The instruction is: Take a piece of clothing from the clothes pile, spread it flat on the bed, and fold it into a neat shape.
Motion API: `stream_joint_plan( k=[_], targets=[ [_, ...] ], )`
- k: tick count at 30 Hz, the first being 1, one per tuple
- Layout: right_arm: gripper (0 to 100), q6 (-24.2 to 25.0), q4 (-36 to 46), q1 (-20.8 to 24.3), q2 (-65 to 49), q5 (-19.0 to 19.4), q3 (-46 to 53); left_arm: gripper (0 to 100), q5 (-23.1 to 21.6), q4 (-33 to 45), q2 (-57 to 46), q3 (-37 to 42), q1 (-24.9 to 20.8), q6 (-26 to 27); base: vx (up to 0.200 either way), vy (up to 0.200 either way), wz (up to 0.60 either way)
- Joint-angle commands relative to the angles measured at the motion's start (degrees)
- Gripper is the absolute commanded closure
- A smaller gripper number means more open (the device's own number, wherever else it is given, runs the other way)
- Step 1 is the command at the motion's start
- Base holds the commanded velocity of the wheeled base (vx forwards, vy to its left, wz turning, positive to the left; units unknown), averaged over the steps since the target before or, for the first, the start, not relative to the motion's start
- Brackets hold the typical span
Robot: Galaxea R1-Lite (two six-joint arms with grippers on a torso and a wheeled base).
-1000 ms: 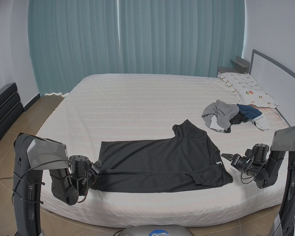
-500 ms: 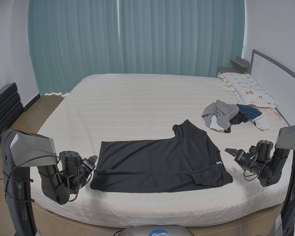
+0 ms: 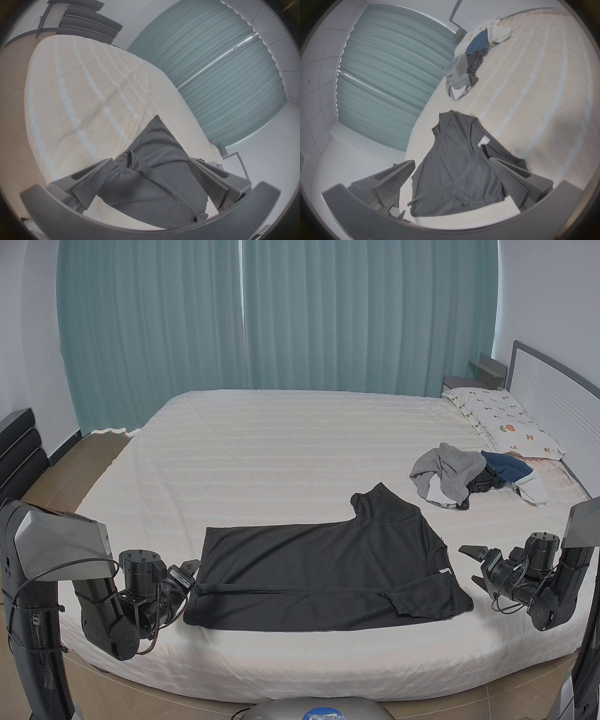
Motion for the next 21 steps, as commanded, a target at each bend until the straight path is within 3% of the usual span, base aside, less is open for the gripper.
stream_joint_plan(
  k=[1,8,21],
  targets=[
    [0,0.4,-0.5,0.2,1.2,1.4,2.1,0,0.0,-0.1,-0.5,0.5,-0.3,-0.2,0.000,-0.200,0.00],
    [0,3.0,-0.7,-0.6,2.5,3.2,2.2,0,0.3,-0.1,-0.6,1.4,-0.9,0.0,0.000,-0.200,0.00],
    [0,3.2,-1.1,-0.1,3.7,3.6,2.5,0,0.7,-1.5,-3.5,3.3,0.6,-1.7,0.015,0.000,0.00]
  ],
)
